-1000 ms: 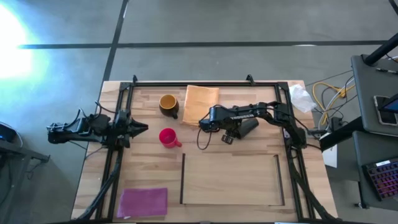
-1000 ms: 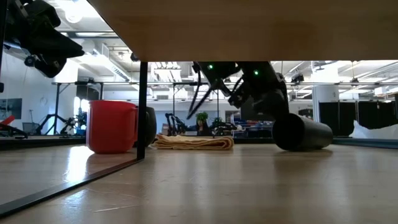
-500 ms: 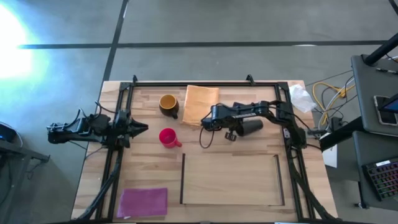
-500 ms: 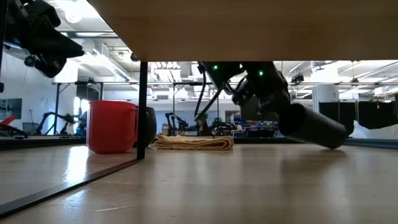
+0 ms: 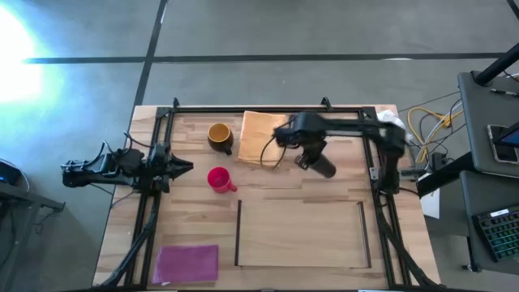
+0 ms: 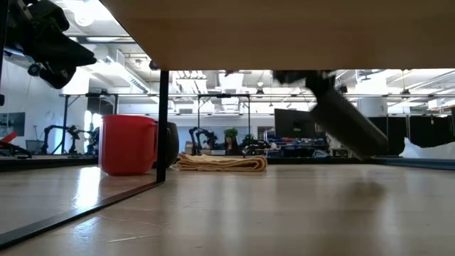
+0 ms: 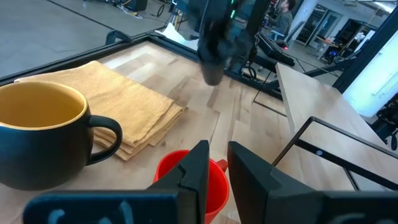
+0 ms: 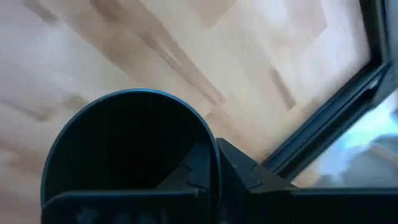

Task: Stack small to large cups/mugs on shelf
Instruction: Put the black cup on the shelf

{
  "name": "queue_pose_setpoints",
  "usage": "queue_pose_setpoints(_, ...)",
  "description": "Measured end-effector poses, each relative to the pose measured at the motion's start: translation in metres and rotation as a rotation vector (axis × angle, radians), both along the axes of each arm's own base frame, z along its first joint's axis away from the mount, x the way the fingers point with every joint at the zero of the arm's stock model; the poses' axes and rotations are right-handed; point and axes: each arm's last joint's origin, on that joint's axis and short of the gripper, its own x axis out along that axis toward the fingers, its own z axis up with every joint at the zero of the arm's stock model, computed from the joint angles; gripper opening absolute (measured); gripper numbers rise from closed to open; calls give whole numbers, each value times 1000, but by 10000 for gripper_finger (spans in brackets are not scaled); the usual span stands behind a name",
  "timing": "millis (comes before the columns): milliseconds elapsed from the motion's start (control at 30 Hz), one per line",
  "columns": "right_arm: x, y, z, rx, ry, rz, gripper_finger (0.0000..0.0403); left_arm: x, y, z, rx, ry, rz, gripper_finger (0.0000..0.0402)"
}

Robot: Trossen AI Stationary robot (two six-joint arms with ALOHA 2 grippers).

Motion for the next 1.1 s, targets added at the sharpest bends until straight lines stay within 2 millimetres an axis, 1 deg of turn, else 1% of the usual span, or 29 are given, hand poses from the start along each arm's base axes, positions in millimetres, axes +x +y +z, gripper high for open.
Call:
queue_pose_setpoints(100,-25,6,40,-48,-160,-131,9,0,0,0,0,-1,0,45)
queue_pose_setpoints(233,-67,21,91,-104,-392,-330,9,0,0,0,0,0,0,45)
queue_pose_setpoints(300,-88,31,110,-110,-497,-403,9,0,0,0,0,0,0,45)
queue_pose_setpoints(400,-112,49,128,-67,-609,-448,9,0,0,0,0,0,0,45)
queue_pose_setpoints(467,-122,61,135,-16,-650,-430,9,0,0,0,0,0,1,45)
queue_pose_setpoints(533,-128,75,139,40,-665,-350,9,0,0,0,0,0,0,45)
queue_pose_setpoints(633,-132,98,141,109,-663,-187,9,0,0,0,0,-1,0,45)
queue_pose_setpoints(767,-138,123,142,133,-671,-117,9,0,0,0,0,-1,0,45)
queue_pose_setpoints(867,-138,143,140,111,-673,-71,9,0,0,0,0,-1,0,45)
queue_pose_setpoints(1100,-128,199,139,32,-720,64,9,0,0,0,0,0,0,45)
